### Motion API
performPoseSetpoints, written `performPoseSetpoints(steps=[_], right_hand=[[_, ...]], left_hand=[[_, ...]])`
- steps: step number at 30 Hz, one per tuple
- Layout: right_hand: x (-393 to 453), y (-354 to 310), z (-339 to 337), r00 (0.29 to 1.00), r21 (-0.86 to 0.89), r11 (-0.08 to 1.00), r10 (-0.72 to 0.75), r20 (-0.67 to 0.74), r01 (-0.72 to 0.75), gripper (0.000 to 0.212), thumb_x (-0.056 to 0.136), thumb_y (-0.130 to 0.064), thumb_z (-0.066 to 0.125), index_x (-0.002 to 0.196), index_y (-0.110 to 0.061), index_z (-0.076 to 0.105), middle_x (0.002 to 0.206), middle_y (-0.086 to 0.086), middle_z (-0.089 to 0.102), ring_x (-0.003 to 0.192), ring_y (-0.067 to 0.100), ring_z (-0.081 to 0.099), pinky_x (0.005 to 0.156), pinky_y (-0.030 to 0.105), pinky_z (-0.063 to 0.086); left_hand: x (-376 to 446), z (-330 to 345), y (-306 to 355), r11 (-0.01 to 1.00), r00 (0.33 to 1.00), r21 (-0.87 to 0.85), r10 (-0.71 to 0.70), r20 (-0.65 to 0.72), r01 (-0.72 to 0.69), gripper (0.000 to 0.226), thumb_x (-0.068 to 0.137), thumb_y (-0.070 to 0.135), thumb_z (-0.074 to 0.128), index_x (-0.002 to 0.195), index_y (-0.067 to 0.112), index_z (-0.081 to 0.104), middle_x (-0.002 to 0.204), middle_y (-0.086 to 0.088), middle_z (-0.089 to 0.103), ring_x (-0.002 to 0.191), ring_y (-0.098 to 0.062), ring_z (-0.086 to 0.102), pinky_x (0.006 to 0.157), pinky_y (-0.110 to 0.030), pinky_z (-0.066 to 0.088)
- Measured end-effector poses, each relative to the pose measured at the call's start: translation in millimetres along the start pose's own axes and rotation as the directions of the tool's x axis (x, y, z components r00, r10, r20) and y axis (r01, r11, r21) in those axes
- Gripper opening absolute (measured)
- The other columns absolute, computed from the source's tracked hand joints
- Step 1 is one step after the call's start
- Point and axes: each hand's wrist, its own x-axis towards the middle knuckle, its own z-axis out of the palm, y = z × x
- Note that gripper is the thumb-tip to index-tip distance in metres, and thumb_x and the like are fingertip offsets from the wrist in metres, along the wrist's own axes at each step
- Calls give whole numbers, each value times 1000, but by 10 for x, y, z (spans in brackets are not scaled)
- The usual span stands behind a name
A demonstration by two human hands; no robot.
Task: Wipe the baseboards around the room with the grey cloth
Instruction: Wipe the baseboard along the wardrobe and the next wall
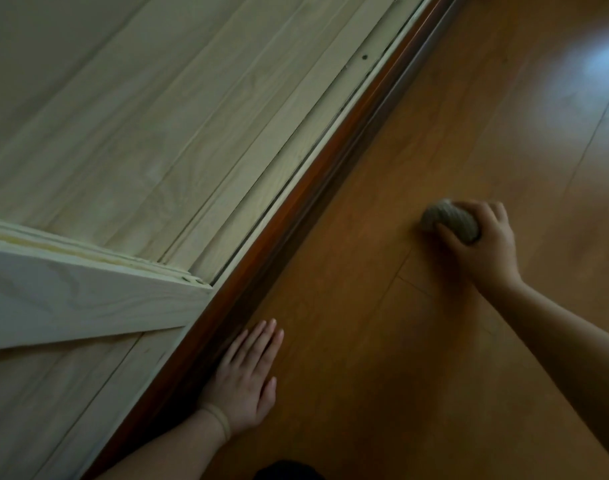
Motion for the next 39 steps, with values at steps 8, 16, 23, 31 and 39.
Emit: performPoseSetpoints(steps=[8, 16, 23, 31, 39], right_hand=[[2, 350, -66, 997, -59, 998, -15, -75, 11, 46, 86, -43, 70, 125, -28, 52, 117, -1, 47, 109, 17, 46, 96, 39, 41], [3, 396, 5, 999, -197, 980, -35, -26, 29, 54, 87, -57, 59, 129, -25, 48, 123, 8, 45, 115, 30, 39, 104, 49, 31], [19, 388, -16, 999, -257, 966, -33, 16, 36, 62, 86, -68, 45, 131, -26, 46, 120, 10, 48, 111, 29, 40, 101, 48, 31], [-21, 455, -33, 998, -308, 950, -44, 49, 57, 60, 87, -61, 53, 133, -24, 46, 122, 11, 47, 112, 32, 42, 98, 48, 29], [-18, 482, -56, 993, -311, 949, -20, 116, 55, 64, 87, -59, 52, 138, -22, 40, 126, 16, 42, 113, 39, 42, 99, 52, 28]], left_hand=[[12, 31, 16, 999, 1000, 44, -16, -11, 16, 66, 98, 44, 29, 157, 13, 21, 163, -9, 20, 149, -24, 19, 120, -41, 8], [7, -271, 198, 989, 978, 68, -143, 152, 134, 60, 106, 43, 11, 152, 9, 26, 156, -13, 36, 144, -23, 26, 115, -39, 14], [1392, -785, 597, 997, 997, 53, 47, 66, -51, 64, 103, 50, 5, 158, 19, -1, 167, 0, 1, 152, -9, -6, 123, -33, -9], [2321, -720, 424, 999, 999, 33, -38, 1, 38, 70, 101, 44, 22, 159, 11, -1, 166, -5, -6, 153, -15, -9, 123, -33, -4], [2402, -793, 423, 1000, 992, -20, 24, 125, -22, 74, 98, 43, 28, 156, 7, 0, 165, -10, -3, 152, -23, -2, 122, -40, 5]])
